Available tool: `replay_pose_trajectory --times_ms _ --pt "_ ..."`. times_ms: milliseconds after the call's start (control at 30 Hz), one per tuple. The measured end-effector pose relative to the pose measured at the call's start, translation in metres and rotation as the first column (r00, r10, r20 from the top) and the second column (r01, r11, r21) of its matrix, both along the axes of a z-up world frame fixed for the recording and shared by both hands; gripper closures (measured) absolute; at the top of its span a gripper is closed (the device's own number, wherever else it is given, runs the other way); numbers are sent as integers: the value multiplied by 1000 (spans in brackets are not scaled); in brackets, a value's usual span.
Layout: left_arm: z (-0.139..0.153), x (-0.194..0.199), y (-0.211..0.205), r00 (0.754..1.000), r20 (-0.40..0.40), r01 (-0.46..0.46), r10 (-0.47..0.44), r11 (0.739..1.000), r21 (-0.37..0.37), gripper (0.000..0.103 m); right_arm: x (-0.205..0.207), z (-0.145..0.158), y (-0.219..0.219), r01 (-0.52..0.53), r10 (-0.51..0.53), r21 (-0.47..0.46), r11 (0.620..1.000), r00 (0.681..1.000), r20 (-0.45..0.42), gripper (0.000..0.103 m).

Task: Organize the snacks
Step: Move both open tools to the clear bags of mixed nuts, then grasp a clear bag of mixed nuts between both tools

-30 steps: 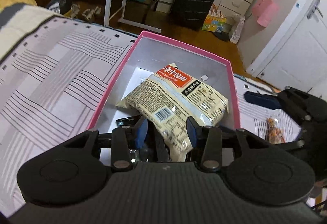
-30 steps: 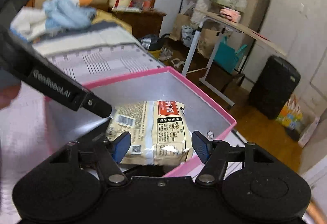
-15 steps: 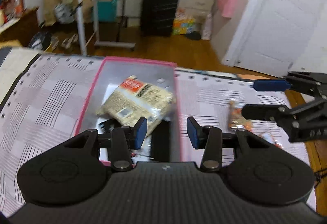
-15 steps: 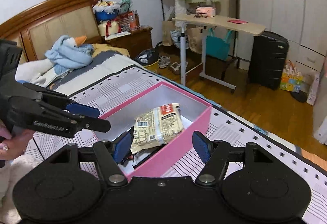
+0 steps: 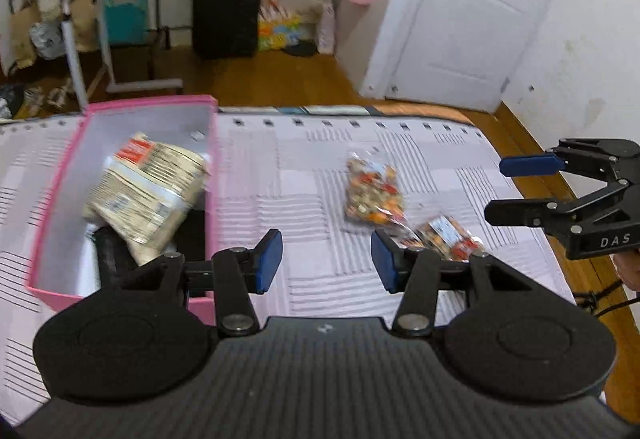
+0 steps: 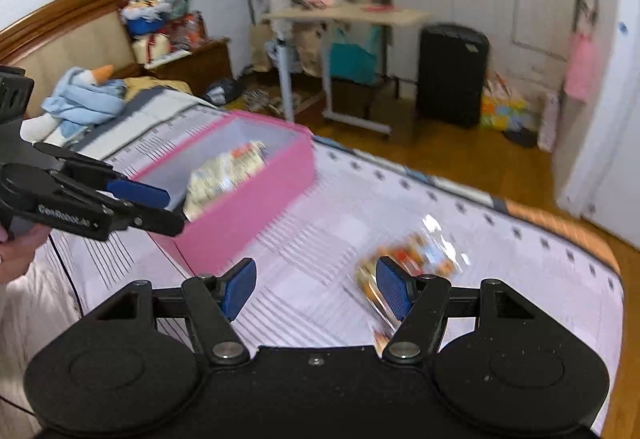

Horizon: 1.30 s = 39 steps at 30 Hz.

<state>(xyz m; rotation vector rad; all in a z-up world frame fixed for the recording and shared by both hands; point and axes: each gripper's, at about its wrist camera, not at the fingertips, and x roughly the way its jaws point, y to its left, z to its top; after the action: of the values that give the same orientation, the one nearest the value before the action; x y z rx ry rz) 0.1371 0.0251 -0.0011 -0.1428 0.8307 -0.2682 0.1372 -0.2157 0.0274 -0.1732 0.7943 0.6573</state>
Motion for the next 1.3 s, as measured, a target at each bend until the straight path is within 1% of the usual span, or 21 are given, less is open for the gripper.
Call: replay_pose_trajectory --times_ms 100,167,233,267,333,433,467,567,700,733,767,833,900,933,967,1033,1067,1167,1200,1300 --pt "-17 4 -25 999 -22 47 -47 999 -5 56 -2 -21 -24 28 -29 -24 999 999 -27 31" --pt "-31 8 -45 996 -39 79 -79 997 -5 57 -2 -40 -38 30 -32 -42 999 998 -52 28" --pt "-45 13 -66 992 -63 109 -110 994 -17 57 -3 -57 -51 34 -37 -59 998 998 -59 22" --pt "-52 15 -77 989 -75 123 -125 992 -30 57 -2 -67 -55 38 -42 -72 997 997 -60 21" --pt "-67 22 -95 985 -91 143 -149 987 -71 58 -1 -85 -63 37 -43 -97 995 997 -68 19" --pt "-87 34 -117 980 -108 151 -165 980 -130 59 -2 -109 -72 23 -34 -121 992 995 -89 12" --pt "-94 37 -124 979 -118 150 -168 978 -143 60 -1 -116 -73 20 -33 -128 992 995 -92 11" --pt "-111 46 -142 974 -139 152 -180 970 -190 61 -2 -136 -76 15 -29 -167 986 997 -78 6" --pt "-137 59 -160 957 -223 123 -188 953 -278 62 2 -161 -78 41 -56 -234 971 997 -60 6" --pt "-141 61 -163 953 -238 116 -188 951 -288 63 4 -164 -79 50 -67 -238 970 996 -66 5" --pt "-145 62 -166 950 -245 114 -192 947 -300 64 7 -168 -82 56 -75 -222 973 994 -77 4" --pt "-152 66 -173 944 -266 108 -196 944 -312 66 14 -178 -89 72 -93 -167 983 988 -121 1" --pt "-161 69 -180 936 -298 86 -189 942 -325 67 22 -187 -99 101 -119 -106 989 975 -185 0" --pt "-166 71 -182 931 -315 73 -183 941 -330 67 24 -189 -102 116 -129 -80 990 974 -186 0" --pt "-171 71 -185 929 -329 55 -169 943 -329 67 24 -190 -103 124 -133 -61 990 976 -170 0" --pt "-176 72 -187 933 -333 30 -138 950 -310 66 19 -192 -99 128 -136 -68 989 981 -139 0" --pt "-180 73 -187 935 -329 19 -130 947 -320 65 17 -194 -97 135 -144 -77 988 982 -126 0" --pt "-185 71 -185 941 -318 -4 -114 938 -348 65 4 -199 -84 150 -157 -149 977 987 -39 2" --pt "-185 69 -185 943 -312 -2 -113 939 -345 65 3 -199 -83 169 -175 -152 974 984 -28 5" --pt "-179 63 -188 953 -272 45 -136 948 -316 67 -3 -196 -83 249 -256 -124 961 966 -45 7"
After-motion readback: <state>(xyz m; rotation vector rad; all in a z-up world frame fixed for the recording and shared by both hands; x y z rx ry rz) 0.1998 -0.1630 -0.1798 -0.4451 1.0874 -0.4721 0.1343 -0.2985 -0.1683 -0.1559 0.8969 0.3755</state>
